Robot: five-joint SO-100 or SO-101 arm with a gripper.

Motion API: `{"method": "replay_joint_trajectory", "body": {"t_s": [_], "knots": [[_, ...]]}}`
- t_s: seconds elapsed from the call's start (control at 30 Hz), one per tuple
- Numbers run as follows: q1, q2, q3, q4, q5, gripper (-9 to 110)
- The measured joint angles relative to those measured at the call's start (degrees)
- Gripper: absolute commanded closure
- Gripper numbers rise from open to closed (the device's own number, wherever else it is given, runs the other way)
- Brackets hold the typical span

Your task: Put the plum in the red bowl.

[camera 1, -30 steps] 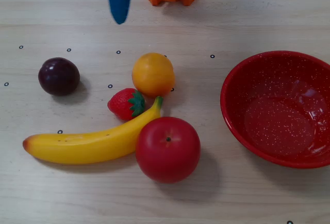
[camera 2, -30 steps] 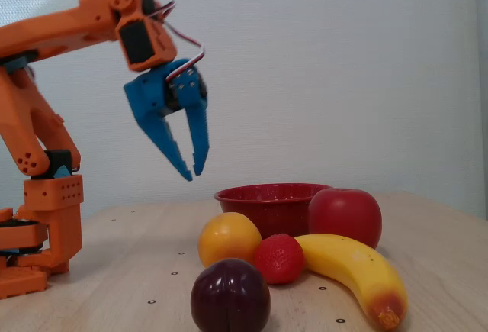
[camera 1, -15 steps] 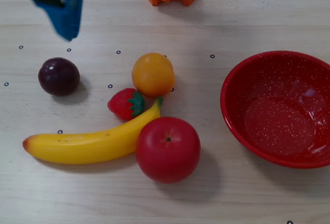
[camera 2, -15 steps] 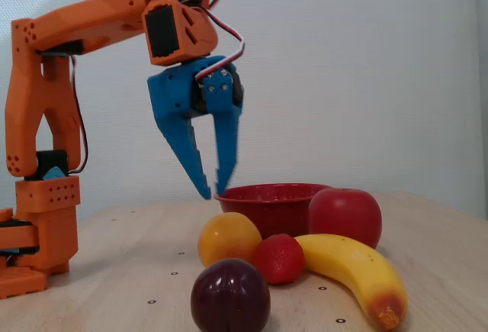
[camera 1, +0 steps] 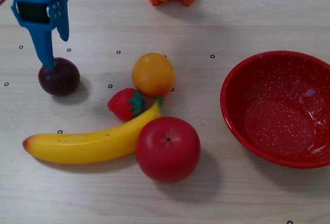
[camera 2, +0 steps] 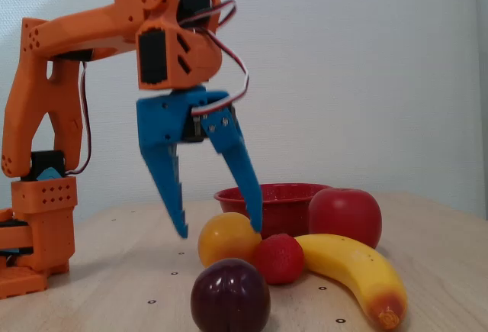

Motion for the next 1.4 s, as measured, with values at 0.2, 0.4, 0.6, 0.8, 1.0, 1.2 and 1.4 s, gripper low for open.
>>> {"method": "replay_joint_trajectory", "body": {"t_s": [0.2,0.4,0.6,0.8,1.0,1.2,1.4], "knots": [[-2.0,-5.5,0.0,-4.0,2.1,68],[-2.5,-8.7,-1.1,-5.4,3.9,67],[-2.5,-11.1,-1.5,-6.9,4.5,66],[-2.5,-12.7,-2.6,-8.2,5.4,65],[-2.5,-12.9,-2.6,-9.8,6.0,65],[-2.5,-12.9,-2.6,-10.6,7.2,67],[-2.5,-13.5,-2.6,-10.7,7.9,74]]}}
